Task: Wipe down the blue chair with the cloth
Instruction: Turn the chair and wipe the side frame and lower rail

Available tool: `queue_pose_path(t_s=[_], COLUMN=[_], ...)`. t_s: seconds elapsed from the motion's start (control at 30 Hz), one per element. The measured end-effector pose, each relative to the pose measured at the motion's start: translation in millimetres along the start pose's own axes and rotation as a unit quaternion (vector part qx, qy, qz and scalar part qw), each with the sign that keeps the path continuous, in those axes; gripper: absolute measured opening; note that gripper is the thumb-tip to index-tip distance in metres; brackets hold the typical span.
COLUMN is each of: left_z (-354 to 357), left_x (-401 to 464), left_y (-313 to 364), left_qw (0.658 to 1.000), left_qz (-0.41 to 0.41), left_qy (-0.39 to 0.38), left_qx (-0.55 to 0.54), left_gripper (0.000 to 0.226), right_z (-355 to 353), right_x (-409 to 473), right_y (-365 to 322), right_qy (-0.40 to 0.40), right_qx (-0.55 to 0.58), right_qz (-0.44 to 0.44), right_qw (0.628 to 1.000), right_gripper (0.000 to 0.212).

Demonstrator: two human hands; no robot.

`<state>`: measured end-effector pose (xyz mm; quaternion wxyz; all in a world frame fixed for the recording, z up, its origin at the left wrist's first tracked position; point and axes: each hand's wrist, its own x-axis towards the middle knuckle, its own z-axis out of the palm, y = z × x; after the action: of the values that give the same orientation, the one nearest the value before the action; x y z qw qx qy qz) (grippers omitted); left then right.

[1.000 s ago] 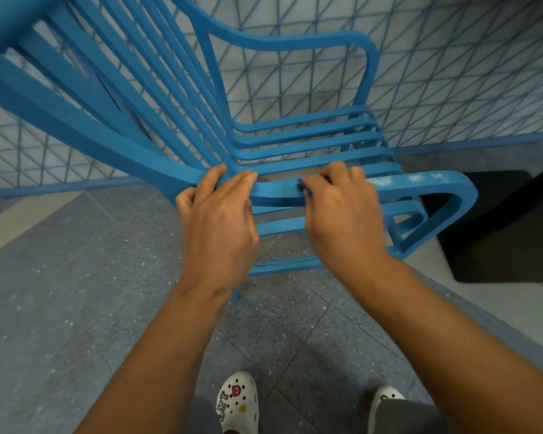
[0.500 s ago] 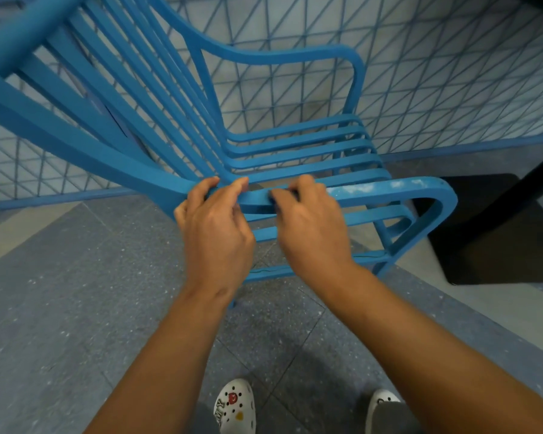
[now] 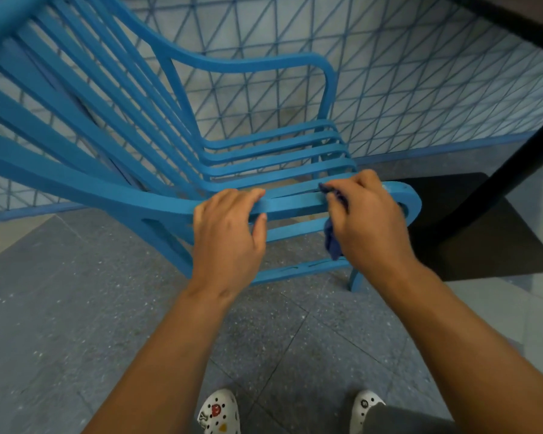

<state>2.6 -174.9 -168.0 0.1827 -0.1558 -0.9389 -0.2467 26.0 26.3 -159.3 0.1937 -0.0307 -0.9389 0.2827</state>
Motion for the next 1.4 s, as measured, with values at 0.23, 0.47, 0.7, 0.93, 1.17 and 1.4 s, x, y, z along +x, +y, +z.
queue_pose_path(t_s=[0.23, 0.47, 0.7, 0.93, 1.17, 1.4], left_z=[7.5, 6.8, 7.9, -0.8, -5.6, -20.8], left_x=[5.0, 2.6, 4.2, -0.4, -4.3, -17.7], left_y=[9.3, 4.4, 3.6, -6.9, -10.7, -23.1], left_qw=[0.999, 1.0, 0.999, 0.998, 0.998, 0.996], left_qz=[-0.02, -0.014, -0.024, 0.005, 0.026, 0.052], left_qy=[-0.037, -0.025, -0.029, -0.045, -0.026, -0.005], left_qx=[0.015, 0.002, -0.027, -0.053, -0.053, -0.077], left_gripper=[0.054, 0.047, 0.056, 0.063, 0.048, 0.034], right_z=[29.7, -14.6, 21.4, -12.4, -0.4, 2.4], right_x=[-10.8, 10.3, -4.1, 18.5, 15.3, 22.4], right_y=[-23.0, 24.8, -48.2, 13.9, -31.0, -13.2], right_qy=[-0.008, 0.011, -0.061, -0.02, -0.046, -0.06], right_qx=[-0.038, -0.076, -0.05, -0.069, -0.047, -0.063], right_qz=[-0.069, 0.096, -0.018, 0.098, 0.051, 0.061], right_qw=[0.997, 0.992, 0.997, 0.993, 0.997, 0.994], right_gripper=[0.022, 0.028, 0.03, 0.028, 0.026, 0.027])
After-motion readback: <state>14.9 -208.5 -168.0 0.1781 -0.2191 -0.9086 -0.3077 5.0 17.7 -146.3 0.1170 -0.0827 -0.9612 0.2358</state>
